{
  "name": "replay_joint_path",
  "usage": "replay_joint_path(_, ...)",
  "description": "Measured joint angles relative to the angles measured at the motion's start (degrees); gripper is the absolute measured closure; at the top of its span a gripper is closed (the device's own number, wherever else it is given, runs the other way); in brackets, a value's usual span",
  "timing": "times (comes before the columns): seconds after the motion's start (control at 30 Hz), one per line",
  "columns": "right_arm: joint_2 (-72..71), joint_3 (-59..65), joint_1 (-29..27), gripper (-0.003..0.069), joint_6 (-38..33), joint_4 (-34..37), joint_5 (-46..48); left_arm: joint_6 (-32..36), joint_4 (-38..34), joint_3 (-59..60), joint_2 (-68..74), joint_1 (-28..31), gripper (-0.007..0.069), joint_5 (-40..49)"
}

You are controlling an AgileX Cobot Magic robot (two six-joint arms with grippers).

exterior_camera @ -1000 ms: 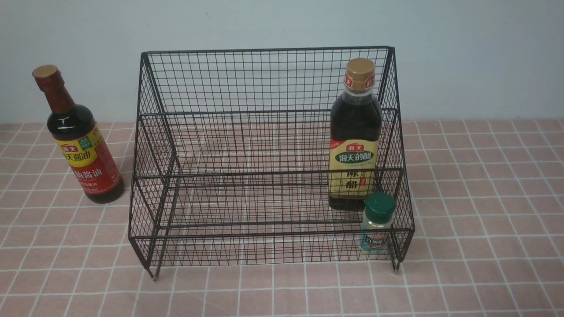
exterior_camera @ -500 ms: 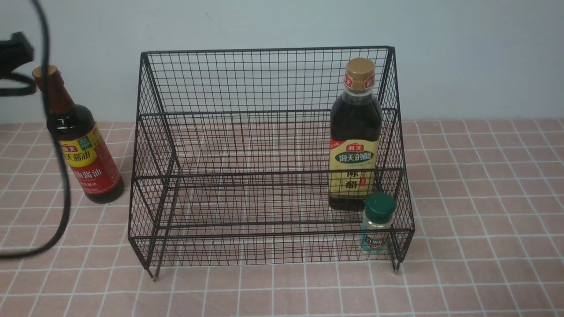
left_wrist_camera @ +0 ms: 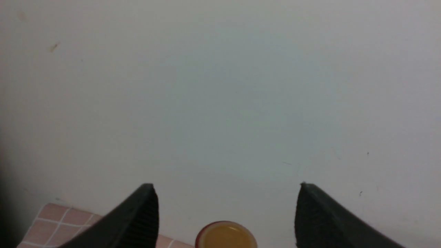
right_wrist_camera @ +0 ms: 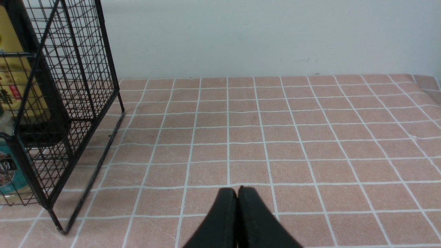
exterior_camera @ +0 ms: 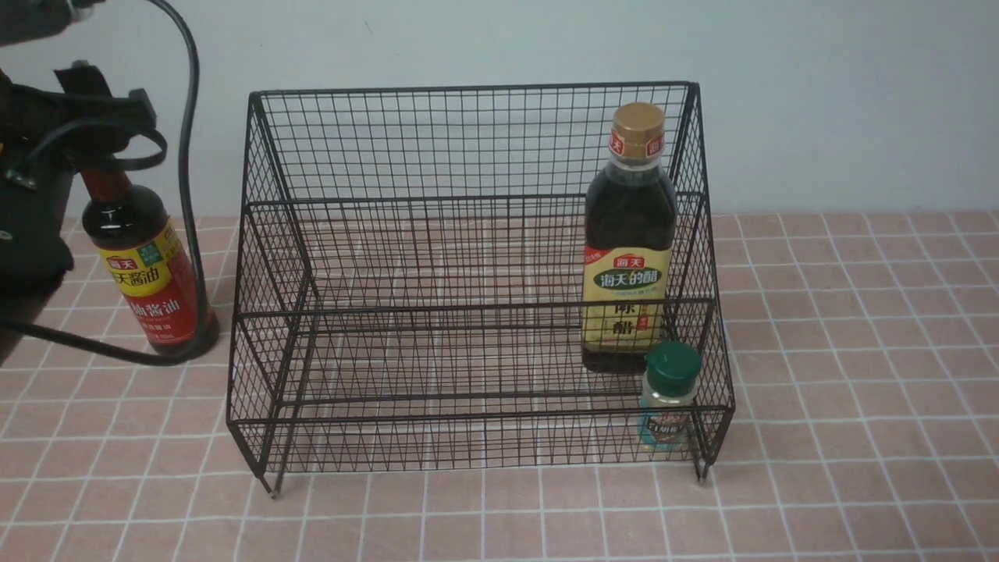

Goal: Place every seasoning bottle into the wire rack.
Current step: Use the left arm to grab the condiment bottle closest to it

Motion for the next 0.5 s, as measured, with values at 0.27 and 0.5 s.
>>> replay_joint_path(0.27,0.0,0.0,0.0,0.0673,0.0,0.0,0.0,-0.3,-0.2,-0.1,3.7,0.8,0.0131,-3.1)
replay_joint_path(0.5,0.0,0.0,0.0,0.0673,0.0,0.0,0.0,-0.6,0.3,-0.5,6.7,0.9,0.0130,-4.1)
